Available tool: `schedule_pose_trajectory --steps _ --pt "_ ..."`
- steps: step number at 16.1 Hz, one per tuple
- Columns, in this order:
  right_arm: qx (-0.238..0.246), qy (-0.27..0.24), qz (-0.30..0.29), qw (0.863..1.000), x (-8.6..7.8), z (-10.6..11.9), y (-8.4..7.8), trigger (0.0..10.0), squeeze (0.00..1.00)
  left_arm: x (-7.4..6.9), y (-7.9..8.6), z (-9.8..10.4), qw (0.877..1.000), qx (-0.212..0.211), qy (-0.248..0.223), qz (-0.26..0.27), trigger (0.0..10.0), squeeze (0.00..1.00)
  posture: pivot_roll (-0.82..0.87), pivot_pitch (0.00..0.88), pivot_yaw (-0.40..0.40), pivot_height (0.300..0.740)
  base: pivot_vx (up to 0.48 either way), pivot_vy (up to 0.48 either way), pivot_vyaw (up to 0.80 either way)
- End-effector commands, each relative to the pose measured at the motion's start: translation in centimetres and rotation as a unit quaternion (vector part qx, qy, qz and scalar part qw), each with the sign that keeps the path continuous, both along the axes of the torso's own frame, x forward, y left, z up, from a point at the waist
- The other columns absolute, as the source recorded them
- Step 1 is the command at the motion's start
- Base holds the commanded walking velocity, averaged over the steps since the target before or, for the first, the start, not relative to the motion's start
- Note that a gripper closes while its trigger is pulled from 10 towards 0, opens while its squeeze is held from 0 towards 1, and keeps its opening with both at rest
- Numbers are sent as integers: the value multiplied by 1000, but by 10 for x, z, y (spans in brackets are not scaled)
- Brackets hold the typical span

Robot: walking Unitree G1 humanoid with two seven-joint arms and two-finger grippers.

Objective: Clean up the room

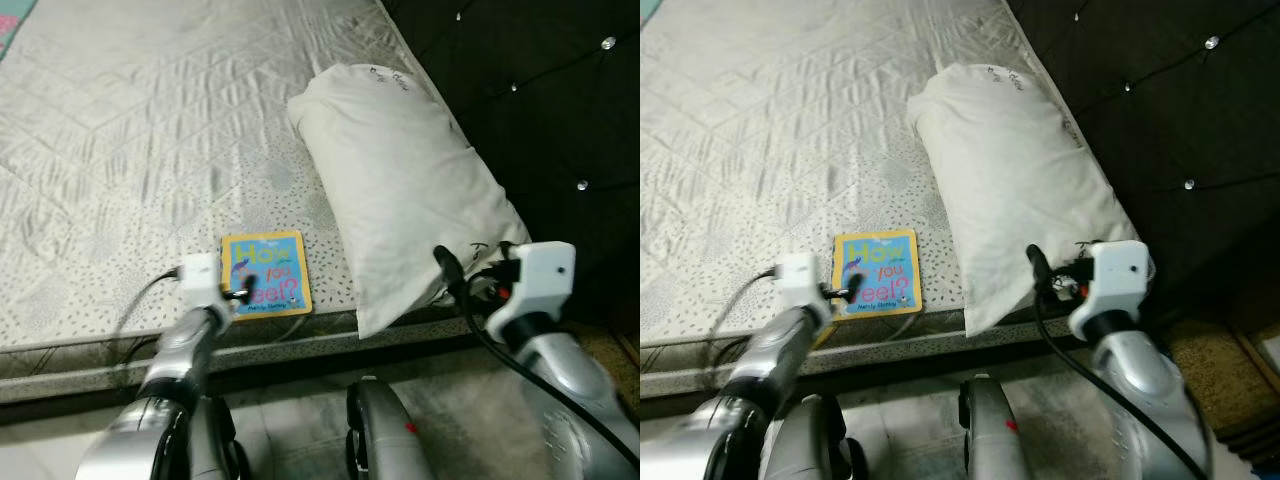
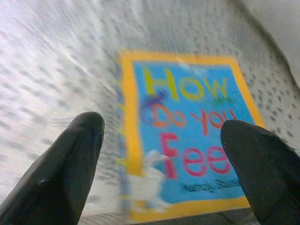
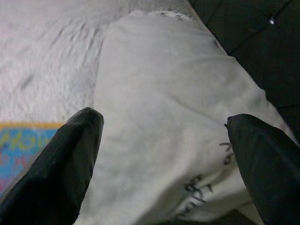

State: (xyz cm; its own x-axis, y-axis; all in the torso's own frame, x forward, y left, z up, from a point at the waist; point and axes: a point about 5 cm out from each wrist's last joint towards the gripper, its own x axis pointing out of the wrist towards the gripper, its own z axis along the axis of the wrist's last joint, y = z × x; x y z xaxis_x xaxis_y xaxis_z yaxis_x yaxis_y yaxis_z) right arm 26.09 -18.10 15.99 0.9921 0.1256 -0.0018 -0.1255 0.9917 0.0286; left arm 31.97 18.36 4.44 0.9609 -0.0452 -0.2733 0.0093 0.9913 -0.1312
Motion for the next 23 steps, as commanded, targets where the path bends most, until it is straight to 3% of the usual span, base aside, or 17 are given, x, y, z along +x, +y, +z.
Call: schedule_pose_trajectory --steps 1,3,4,6,14,18,23 --pt "15 0 0 1000 4 1 5 10000 0 -11 1 0 1000 10 -16 0 10000 0 -281 142 20 604 0 0 0" --pt "63 -10 9 998 17 6 21 10000 0 -38 2 10 998 20 -59 1 10000 0 -235 111 35 604 0 0 0" --pt "72 -20 14 997 23 9 26 10000 0 -44 1 15 997 17 -75 3 10000 0 -219 99 36 604 0 0 0" --pt "85 -27 13 996 32 12 31 10000 0 -46 -1 26 995 21 -102 0 10000 0 -198 77 34 616 0 0 -416" --pt "98 -50 -5 994 56 13 31 10000 0 -50 2 44 994 30 -100 5 10000 0 -156 17 50 693 0 0 -413" --pt "102 -54 -10 993 58 12 32 10000 0 -48 -5 46 994 29 -103 -5 10000 0 -153 9 52 740 0 0 -413" --pt "118 -41 -30 992 56 -1 30 10000 0 -55 -2 47 992 63 -106 13 10000 0 -130 0 70 740 0 0 -415"
